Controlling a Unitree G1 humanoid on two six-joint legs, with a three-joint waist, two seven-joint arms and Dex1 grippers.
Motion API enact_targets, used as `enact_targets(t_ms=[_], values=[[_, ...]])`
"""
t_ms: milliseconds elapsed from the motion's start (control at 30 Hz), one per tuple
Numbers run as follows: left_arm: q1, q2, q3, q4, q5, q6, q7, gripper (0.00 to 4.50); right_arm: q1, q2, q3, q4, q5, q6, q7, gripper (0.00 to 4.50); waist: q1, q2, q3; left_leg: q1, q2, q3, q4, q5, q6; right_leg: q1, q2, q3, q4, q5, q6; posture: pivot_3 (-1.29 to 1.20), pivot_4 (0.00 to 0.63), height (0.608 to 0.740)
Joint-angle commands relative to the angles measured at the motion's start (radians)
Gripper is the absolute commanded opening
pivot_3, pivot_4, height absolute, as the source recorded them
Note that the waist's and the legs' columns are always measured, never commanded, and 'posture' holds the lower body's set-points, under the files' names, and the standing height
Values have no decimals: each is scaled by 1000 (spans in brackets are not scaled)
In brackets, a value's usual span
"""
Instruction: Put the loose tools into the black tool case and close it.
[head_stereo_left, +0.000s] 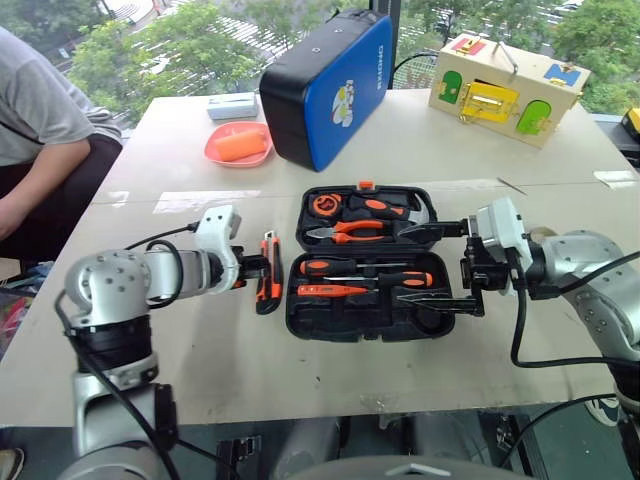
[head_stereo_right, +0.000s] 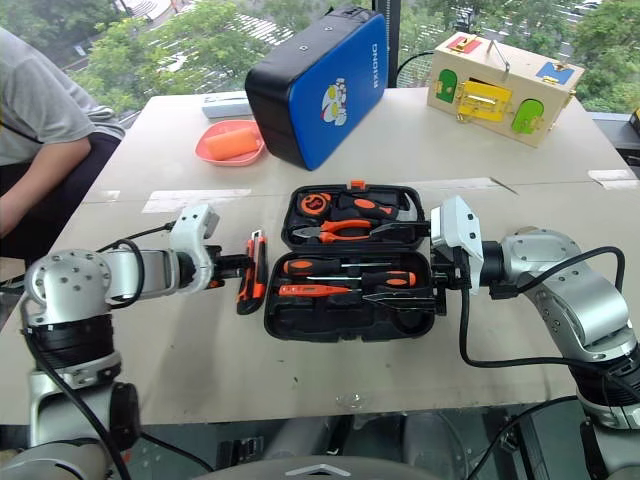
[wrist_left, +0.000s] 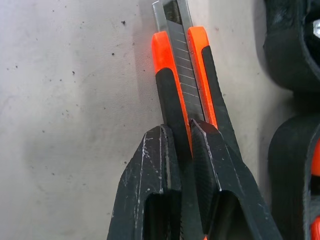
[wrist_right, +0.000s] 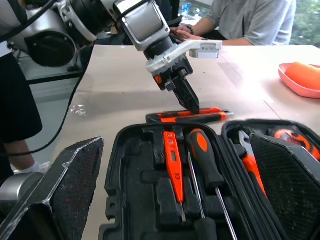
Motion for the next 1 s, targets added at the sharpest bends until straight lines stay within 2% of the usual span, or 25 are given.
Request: enact_targets(t_ms=[33, 167, 400, 467, 500, 600, 633, 733, 1000], values=[[24, 102, -22, 46, 13, 32, -50, 162, 3, -4, -32, -34, 15, -7, -7, 4500, -15, 0, 0, 0, 0, 0, -1, 0, 0, -1, 0, 1, 0, 0, 0, 0, 150, 735], [4, 199, -40, 46, -19, 32, -134, 162, 6, -1, -28, -37, 12, -8, -11, 4500, -23, -1, 1, 0, 0, 0, -4, 0, 0, -4, 2, 6, 0, 0, 0, 0, 150, 735], [-55, 287, -148, 43, 26, 32, -253, 162, 2, 3, -19, -36, 13, -3, -14, 4500, -7, -5, 3, -1, 0, -1, -4, 0, 0, -5, 1, 5, -1, 0, 0, 0, 150, 735], [-53, 289, -150, 48, 48, 32, -278, 1185, 4, 4, -18, -38, 13, 0, -17, 4500, -7, -5, 3, -1, 0, 0, -4, 0, 0, -5, 1, 5, -1, 0, 0, 0, 150, 735], [-50, 291, -149, 46, 50, 32, -285, 1378, 8, 3, -19, -40, 14, 0, -17, 4500, -7, -5, 3, -1, 0, 0, -4, 0, 0, -5, 1, 5, -1, 0, 0, 0, 150, 735], [-49, 322, -148, 42, 22, 32, -282, 2689, 18, -1, -22, -45, 15, 0, -17, 4500, -8, -6, 4, -1, 0, -1, -4, 0, 0, -5, 1, 5, -1, 0, 0, 0, 150, 735], [-51, 330, -147, 44, 10, 32, -281, 3281, 20, -1, -23, -46, 15, 0, -17, 4500, -9, -7, 4, -1, 0, -1, -4, 0, 0, -5, 1, 5, -1, 0, 0, 0, 150, 735], [-58, 359, -152, 47, -35, 32, -275, 4459, 22, -2, -23, -47, 15, 0, -18, 4500, -9, -7, 4, -1, 0, -1, -4, 0, 0, -6, 1, 5, -1, 0, 0, 0, 150, 735], [-67, 358, -234, -11, -155, 32, -231, 4459, 24, 10, -10, -39, 1, -8, -23, 4500, -8, -7, 5, -1, 0, -1, -4, 0, 0, -5, 1, 5, -1, 0, 0, 0, 150, 735]])
